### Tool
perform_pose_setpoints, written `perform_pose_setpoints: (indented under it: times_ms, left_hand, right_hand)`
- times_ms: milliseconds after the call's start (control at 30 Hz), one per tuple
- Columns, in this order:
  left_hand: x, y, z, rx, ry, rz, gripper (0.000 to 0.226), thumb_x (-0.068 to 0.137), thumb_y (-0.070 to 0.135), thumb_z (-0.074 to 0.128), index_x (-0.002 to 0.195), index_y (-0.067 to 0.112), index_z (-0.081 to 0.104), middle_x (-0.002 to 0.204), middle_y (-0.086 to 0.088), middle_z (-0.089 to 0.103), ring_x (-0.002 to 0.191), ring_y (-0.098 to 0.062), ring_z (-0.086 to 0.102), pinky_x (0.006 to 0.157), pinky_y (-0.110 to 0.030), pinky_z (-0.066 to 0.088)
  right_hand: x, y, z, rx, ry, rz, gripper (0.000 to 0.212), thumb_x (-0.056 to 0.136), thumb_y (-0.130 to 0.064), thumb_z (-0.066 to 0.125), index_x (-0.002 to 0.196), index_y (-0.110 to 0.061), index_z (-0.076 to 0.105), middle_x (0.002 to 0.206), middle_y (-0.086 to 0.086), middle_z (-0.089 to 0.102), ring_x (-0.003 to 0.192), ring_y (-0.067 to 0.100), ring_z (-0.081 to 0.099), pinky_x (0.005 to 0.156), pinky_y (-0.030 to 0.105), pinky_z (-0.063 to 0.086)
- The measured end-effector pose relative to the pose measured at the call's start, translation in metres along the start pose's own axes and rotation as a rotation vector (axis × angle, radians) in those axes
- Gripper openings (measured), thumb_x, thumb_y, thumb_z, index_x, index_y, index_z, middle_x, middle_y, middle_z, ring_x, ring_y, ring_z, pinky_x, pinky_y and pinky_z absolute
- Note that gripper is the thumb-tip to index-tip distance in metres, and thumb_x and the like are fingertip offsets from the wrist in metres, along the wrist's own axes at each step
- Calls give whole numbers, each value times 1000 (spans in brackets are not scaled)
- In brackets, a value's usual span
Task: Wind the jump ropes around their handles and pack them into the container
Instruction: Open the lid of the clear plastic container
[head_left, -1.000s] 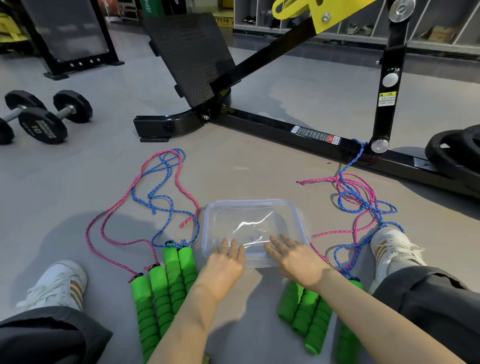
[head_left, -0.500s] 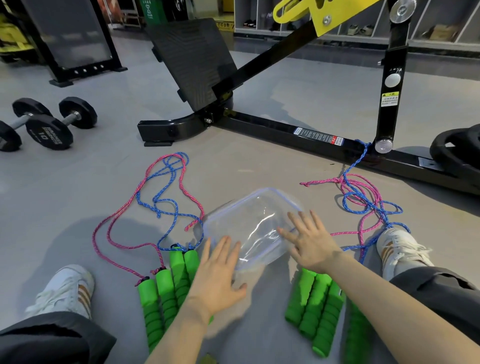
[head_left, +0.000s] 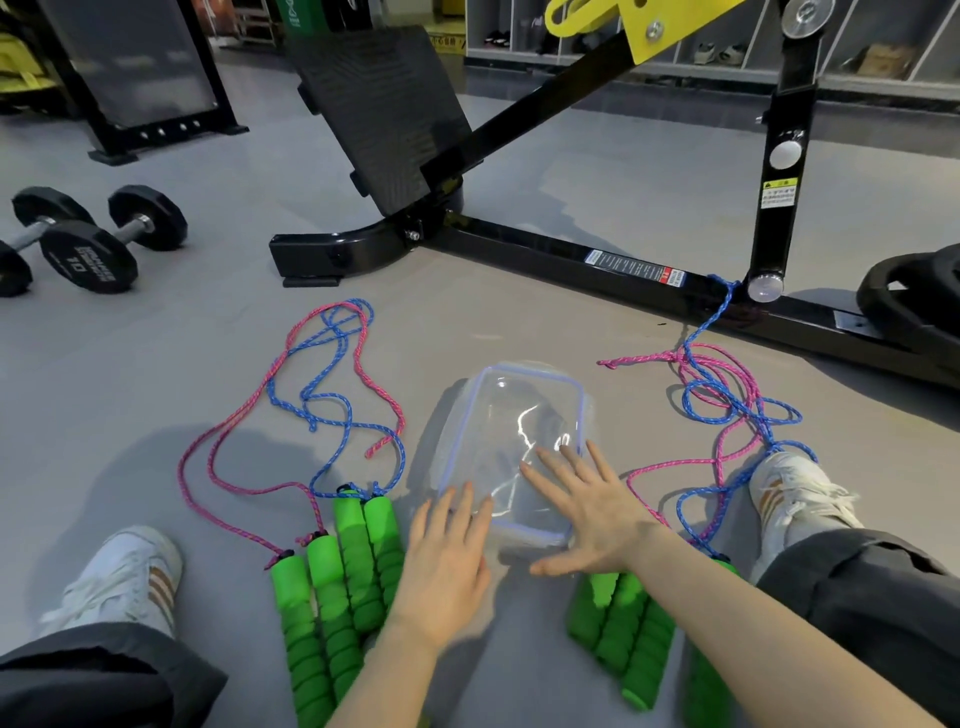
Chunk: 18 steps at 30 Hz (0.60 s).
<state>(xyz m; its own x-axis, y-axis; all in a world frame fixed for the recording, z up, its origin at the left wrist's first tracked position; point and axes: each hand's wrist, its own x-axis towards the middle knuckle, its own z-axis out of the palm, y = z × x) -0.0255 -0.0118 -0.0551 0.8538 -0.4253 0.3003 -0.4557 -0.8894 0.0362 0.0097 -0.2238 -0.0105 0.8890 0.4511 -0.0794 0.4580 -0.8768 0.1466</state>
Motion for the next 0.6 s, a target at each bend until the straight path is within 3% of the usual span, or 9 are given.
perform_pose_setpoints:
  times_ms: [100, 167, 233, 333, 400, 467, 600]
  left_hand:
    - [-4, 9, 0, 13, 18, -12, 84, 50, 27, 86, 123, 13, 46, 123, -13, 63, 108, -29, 45, 90, -44, 34]
    - [-5, 8, 0, 18, 45, -9, 83, 50, 27, 89, 121, 15, 47, 119, -13, 65, 104, -27, 45, 86, -43, 34]
    - [-2, 7, 0, 12, 68, -2, 84, 49, 31, 92, 119, 17, 48, 116, -12, 66, 101, -26, 45, 83, -42, 34]
    - [4, 1, 3, 36, 118, 34, 76, 55, 29, 90, 118, 18, 49, 112, -11, 66, 100, -24, 46, 81, -40, 33]
    - [6, -4, 7, 66, 157, 78, 58, 68, 22, 76, 119, 17, 49, 118, -13, 63, 106, -26, 47, 89, -41, 34]
    - [8, -8, 12, 75, 141, 109, 56, 66, 20, 65, 120, 16, 48, 122, -14, 62, 113, -27, 52, 99, -42, 33]
    - [13, -13, 16, 82, 168, 165, 51, 67, 19, 61, 115, 13, 47, 114, -15, 67, 106, -26, 64, 100, -37, 33]
  right_hand:
    - [2, -2, -1, -103, -16, 11, 101, 61, -83, 41, 136, -16, 47, 130, 14, 57, 113, 35, 58, 102, 50, 25]
    - [2, -9, 6, -159, 156, -47, 99, 52, -71, 68, 129, -9, 55, 120, 14, 62, 103, 34, 56, 97, 46, 34]
    - [-2, -17, 12, -204, 339, -142, 93, 53, -54, 79, 127, -5, 53, 111, 13, 58, 92, 29, 48, 87, 40, 37]
    - [-7, -23, 26, -289, 454, -247, 80, 61, -36, 78, 126, -6, 43, 110, 11, 51, 88, 27, 48, 80, 36, 38]
    - [-6, -26, 28, -307, 487, -233, 74, 61, -34, 78, 122, -8, 45, 105, 9, 59, 84, 26, 51, 75, 35, 44]
    - [-3, -29, 26, -327, 515, -223, 65, 63, -31, 76, 116, -8, 46, 97, 7, 64, 77, 25, 57, 65, 31, 48]
    - [2, -30, 19, -370, 506, -270, 39, 73, -14, 49, 110, -5, 61, 87, 11, 69, 62, 24, 61, 55, 27, 50]
